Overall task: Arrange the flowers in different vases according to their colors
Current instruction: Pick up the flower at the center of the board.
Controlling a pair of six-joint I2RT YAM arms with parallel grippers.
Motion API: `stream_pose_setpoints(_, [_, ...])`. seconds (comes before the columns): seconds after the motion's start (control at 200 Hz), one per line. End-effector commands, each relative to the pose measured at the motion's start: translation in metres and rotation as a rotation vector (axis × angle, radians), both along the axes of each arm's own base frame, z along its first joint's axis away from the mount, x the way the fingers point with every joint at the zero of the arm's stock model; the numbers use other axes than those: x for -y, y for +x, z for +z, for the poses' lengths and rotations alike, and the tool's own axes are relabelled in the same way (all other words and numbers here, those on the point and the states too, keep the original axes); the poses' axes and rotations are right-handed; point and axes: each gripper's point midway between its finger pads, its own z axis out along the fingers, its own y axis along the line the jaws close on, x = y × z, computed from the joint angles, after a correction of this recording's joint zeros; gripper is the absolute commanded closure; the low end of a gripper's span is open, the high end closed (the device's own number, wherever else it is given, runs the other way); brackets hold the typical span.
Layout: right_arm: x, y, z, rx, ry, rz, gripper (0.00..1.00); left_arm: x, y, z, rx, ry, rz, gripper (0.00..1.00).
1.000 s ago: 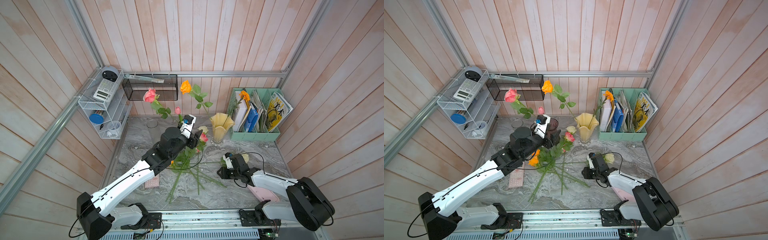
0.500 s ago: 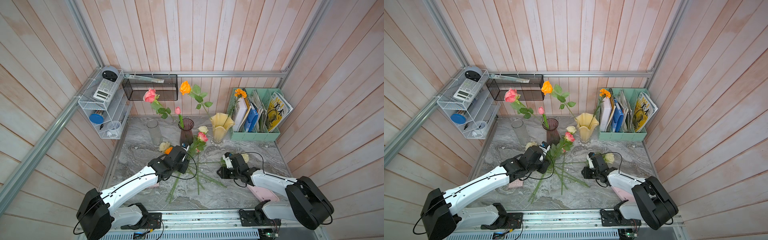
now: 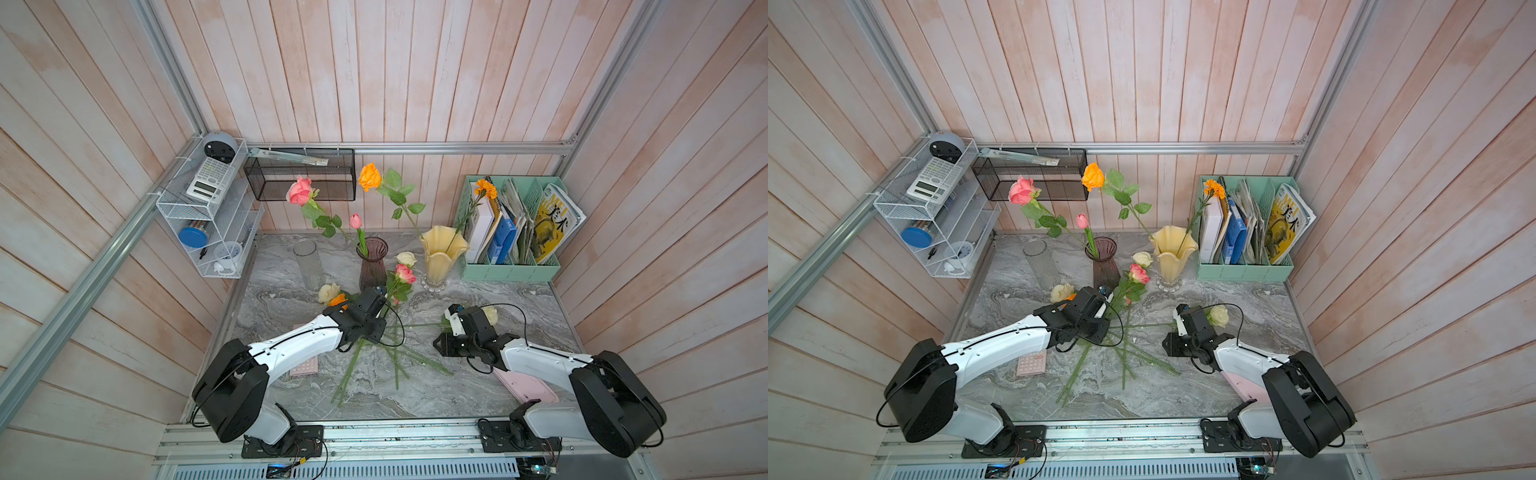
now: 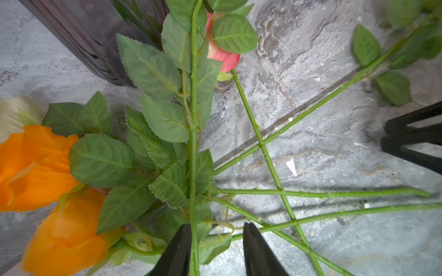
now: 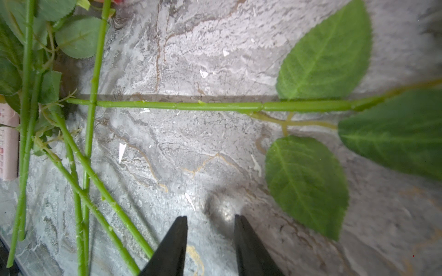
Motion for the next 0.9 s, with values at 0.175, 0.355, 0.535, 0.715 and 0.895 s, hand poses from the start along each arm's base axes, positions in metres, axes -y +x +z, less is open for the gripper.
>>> stream_pose_setpoints(0.175, [0.007,-0.008,-0.017,-0.045,-0.04,0.002,0.61,0.015,0.024,0.005,0.034,0.018,-0.019,0.65])
stream_pose_setpoints(0.355, [0.006,-0.008,-0.019,-0.05,-0.043,0.006,0.61,0.01,0.028,-0.007,0.019,0.084,-0.011,0.68])
stream_pose_setpoints(0.535, [0.006,-0.006,-0.02,-0.051,-0.043,0.007,0.61,0.006,0.034,-0.017,0.021,0.156,-0.026,0.71])
stream_pose_setpoints(0.715, [0.007,-0.007,-0.02,-0.052,-0.043,0.006,0.61,0.005,0.038,-0.024,0.022,0.183,-0.016,0.73])
stream_pose_setpoints(0.895, [0.008,-0.008,-0.021,-0.053,-0.044,0.002,0.61,0.002,0.041,-0.028,0.027,0.203,-0.007,0.74])
